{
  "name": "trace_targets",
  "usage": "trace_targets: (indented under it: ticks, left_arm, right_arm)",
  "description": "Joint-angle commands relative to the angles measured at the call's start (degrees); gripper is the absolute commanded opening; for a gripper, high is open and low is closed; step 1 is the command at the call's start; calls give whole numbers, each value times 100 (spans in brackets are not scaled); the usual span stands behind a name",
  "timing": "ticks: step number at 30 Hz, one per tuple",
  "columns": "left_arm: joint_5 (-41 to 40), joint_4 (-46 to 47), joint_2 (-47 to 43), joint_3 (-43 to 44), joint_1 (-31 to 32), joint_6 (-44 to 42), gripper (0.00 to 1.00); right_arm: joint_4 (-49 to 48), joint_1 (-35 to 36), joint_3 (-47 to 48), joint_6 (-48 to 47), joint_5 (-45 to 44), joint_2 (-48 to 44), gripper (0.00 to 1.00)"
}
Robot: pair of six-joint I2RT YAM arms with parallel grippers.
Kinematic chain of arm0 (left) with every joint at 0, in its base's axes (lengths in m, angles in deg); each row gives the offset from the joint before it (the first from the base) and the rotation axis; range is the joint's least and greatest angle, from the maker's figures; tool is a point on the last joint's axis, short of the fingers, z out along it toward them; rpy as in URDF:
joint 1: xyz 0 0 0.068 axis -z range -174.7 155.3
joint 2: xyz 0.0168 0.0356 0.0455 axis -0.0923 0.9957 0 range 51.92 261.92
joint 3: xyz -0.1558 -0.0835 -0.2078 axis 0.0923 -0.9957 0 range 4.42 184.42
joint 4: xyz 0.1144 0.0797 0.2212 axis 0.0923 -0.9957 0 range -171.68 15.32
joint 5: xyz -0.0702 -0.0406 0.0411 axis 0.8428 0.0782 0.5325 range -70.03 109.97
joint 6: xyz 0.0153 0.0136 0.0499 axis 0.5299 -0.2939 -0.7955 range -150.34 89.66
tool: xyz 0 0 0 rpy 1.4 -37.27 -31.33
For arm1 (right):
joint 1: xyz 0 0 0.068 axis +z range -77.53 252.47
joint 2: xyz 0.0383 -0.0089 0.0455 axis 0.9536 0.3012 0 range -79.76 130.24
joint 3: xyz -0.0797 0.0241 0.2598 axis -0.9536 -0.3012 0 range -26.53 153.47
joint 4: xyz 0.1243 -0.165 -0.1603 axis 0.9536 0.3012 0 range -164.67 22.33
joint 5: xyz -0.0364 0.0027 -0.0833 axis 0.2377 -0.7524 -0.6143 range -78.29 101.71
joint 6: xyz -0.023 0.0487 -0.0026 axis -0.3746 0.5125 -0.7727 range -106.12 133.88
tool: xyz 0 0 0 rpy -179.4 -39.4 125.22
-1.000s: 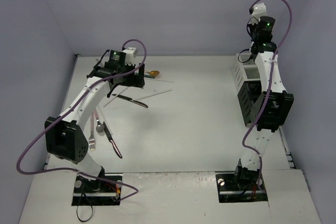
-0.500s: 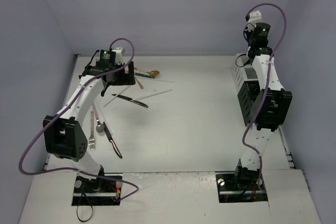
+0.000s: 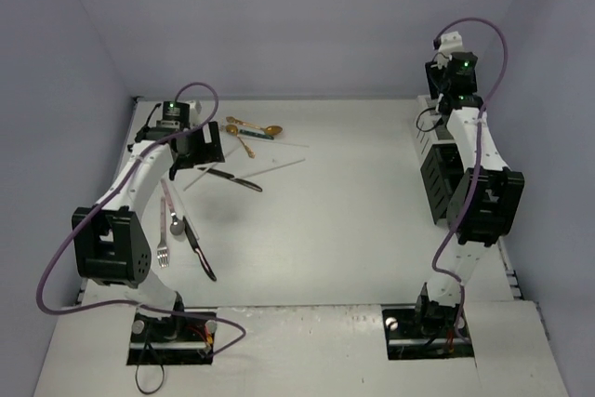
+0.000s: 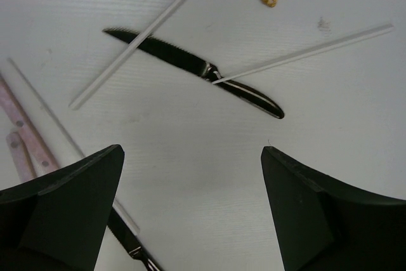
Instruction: Sort the eating utensils into containers
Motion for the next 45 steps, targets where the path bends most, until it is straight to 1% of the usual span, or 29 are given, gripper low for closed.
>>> trace_targets:
  ticks: [1, 3, 6, 9, 12, 15, 18, 20, 25, 31, 36, 40, 45]
  left_arm:
    - [76, -233, -357, -76, -791, 371, 85]
    - [233, -401, -254, -114, -1099, 400, 85]
    - [397, -474, -187, -263, -1453, 361, 83]
    - [344, -496, -193, -386, -1561, 294, 82]
    - [167, -569, -250, -419, -1674, 263, 81]
    - [-268, -730, -308, -475, -1720, 152, 75]
    - [-627, -1116, -247, -424, -1724, -59, 68]
    - [-791, -1317, -204, -372, -1749, -187, 65]
    - [-862, -1612, -207, -542, -1834, -401, 61]
    - [-1037, -1586, -215, -954, -1843, -462, 56]
    - [-1037, -1583, 28, -996, -1901, -467, 47]
    - [-1210, -1577, 313, -985, -1953, -516, 42]
    - [-1283, -1568, 571, -1012, -1957, -611, 39]
  right_arm:
    - [-364, 516, -376, 58, 66, -1315, 73]
    - [-309, 784, -667, 58, 37, -1571, 81]
    - [-166, 1137, -934, 121, 5, -1830, 90]
    - [66, 1291, -1033, 285, 29, -1939, 100]
    - [269, 1416, -1057, 361, 32, -1945, 100]
    - [384, 1460, -1134, 438, 157, -1978, 100]
    - [401, 1460, -1200, 467, 242, -2010, 100]
    - [418, 1460, -1217, 455, 265, -2024, 100]
    - [437, 1446, -1223, 414, 337, -2019, 100]
    - [448, 1437, -1205, 427, 374, -1979, 100]
    - [455, 1413, -1152, 445, 401, -1946, 100]
    - [477, 1398, -1072, 448, 407, -1891, 100]
    - [499, 1389, -972, 445, 389, -1799, 100]
